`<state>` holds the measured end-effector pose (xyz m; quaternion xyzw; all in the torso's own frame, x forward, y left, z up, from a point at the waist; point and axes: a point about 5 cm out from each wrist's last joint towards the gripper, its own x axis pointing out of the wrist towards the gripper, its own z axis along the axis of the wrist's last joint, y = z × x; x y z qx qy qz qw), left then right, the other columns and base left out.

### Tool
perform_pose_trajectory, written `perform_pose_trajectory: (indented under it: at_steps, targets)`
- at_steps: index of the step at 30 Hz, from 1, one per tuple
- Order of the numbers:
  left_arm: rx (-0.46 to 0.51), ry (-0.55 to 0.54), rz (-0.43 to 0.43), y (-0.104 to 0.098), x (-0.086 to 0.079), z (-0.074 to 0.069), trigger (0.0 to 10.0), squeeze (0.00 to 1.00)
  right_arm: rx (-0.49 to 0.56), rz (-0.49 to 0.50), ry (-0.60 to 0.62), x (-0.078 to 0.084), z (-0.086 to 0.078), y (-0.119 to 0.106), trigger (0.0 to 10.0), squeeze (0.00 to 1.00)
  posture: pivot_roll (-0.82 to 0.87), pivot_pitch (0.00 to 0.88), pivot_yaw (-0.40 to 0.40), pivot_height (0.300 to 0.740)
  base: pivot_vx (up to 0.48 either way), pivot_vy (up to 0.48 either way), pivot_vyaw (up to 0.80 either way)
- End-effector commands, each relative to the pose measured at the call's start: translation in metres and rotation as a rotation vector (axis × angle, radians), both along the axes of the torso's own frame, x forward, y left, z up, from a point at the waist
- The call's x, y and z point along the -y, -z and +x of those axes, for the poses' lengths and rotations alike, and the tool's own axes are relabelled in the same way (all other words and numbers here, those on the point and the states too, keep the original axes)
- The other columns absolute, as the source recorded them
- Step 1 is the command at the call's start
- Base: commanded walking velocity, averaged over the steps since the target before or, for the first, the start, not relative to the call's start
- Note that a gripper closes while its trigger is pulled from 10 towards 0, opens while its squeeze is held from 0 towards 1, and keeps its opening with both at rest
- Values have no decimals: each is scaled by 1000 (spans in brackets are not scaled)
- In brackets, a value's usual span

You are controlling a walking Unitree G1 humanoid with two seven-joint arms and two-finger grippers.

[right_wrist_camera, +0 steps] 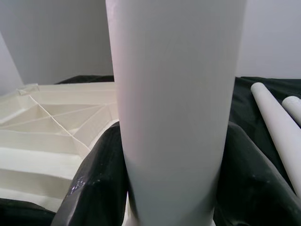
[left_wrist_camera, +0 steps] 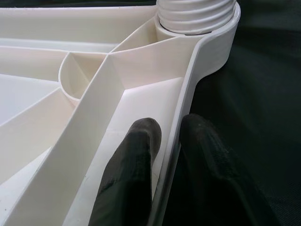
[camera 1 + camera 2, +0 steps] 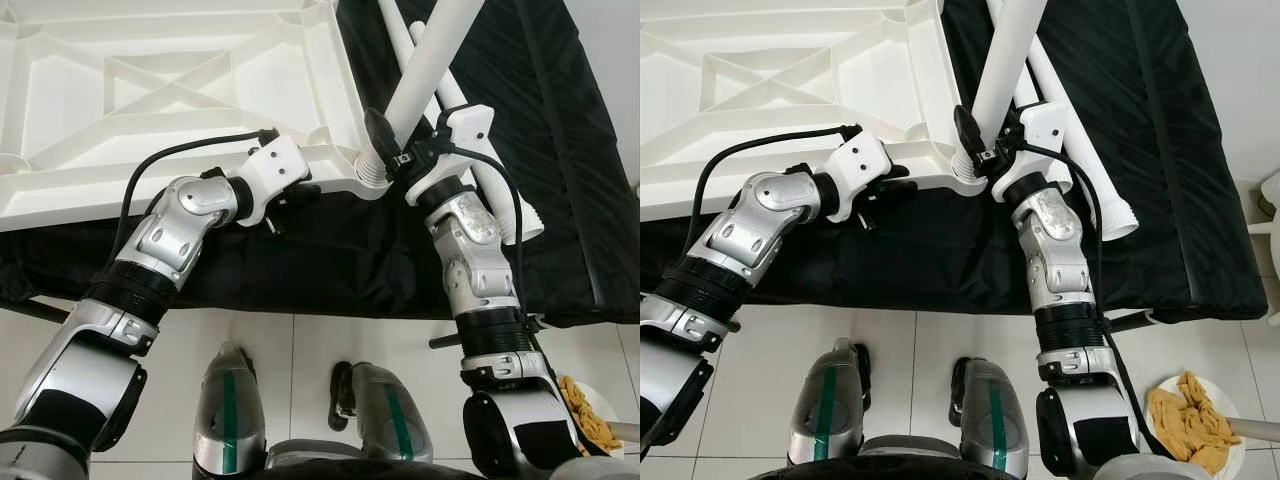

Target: Building children table

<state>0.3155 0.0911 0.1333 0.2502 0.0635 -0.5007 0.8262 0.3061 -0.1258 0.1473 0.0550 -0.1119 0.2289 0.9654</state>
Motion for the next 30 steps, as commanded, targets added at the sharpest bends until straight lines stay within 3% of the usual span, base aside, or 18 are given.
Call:
perform_pose_trajectory:
  at_steps: [1, 9, 18, 30]
  targets:
    - [70, 44, -13, -17, 7, 0, 10000, 0, -132, -5, -9, 4, -9, 32, 10000, 0, 57, 88, -36, 740, 0, 0, 0]
    - [73, 45, -15, -17, 7, 0, 10000, 0, -114, -23, -2, 6, -6, 25, 10000, 0, 56, 88, -36, 740, 0, 0, 0]
    - [77, 44, -16, -19, 7, 1, 10000, 0, -169, -180, -74, -3, 10, 22, 10000, 0, 58, 85, -37, 740, 0, 0, 0]
    - [83, 40, -19, -20, 7, 1, 10000, 0, -189, -214, -103, -5, 11, 28, 10000, 0, 66, 82, -45, 740, 0, 0, 0]
